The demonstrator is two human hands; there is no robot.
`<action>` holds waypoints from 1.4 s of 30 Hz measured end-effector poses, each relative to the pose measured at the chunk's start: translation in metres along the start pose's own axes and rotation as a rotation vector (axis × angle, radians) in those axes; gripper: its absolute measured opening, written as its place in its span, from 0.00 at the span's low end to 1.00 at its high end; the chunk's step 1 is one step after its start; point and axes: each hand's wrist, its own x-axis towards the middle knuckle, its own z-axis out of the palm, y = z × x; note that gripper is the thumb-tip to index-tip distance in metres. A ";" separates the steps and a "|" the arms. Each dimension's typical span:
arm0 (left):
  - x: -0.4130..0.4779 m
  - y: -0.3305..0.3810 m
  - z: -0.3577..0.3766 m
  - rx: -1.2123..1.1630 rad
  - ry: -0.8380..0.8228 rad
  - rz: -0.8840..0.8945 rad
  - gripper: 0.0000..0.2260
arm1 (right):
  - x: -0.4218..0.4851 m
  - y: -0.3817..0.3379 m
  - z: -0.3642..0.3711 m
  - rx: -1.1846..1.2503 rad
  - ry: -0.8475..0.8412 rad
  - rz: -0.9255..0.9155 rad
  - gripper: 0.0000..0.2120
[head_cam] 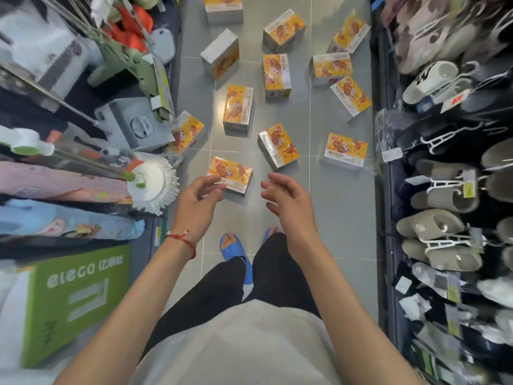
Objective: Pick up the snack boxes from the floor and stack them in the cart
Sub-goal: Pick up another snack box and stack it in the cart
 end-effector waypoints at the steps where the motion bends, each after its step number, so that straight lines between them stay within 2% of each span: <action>1: 0.015 0.006 0.000 0.004 -0.004 -0.022 0.14 | 0.014 -0.007 0.005 0.007 0.005 0.018 0.12; 11: 0.153 0.026 0.018 0.027 0.041 -0.206 0.09 | 0.157 -0.051 0.031 -0.068 -0.014 0.136 0.10; 19: 0.259 -0.011 0.016 -0.005 0.019 -0.371 0.09 | 0.250 -0.023 0.061 -0.094 0.070 0.290 0.12; 24: 0.333 -0.072 0.007 0.097 -0.022 -0.463 0.13 | 0.313 0.040 0.090 -0.118 0.163 0.394 0.14; 30: 0.415 -0.161 0.003 0.255 -0.098 -0.574 0.08 | 0.393 0.129 0.109 -0.038 0.251 0.514 0.09; 33: 0.453 -0.200 0.009 0.319 -0.118 -0.581 0.07 | 0.434 0.174 0.111 -0.023 0.268 0.565 0.04; 36: 0.489 -0.236 0.018 0.356 -0.114 -0.590 0.06 | 0.475 0.224 0.109 -0.041 0.285 0.608 0.08; 40: 0.544 -0.290 0.030 0.429 -0.084 -0.596 0.02 | 0.529 0.290 0.105 -0.030 0.262 0.662 0.08; 42: 0.570 -0.315 0.039 0.476 -0.052 -0.558 0.05 | 0.556 0.321 0.101 -0.038 0.268 0.677 0.07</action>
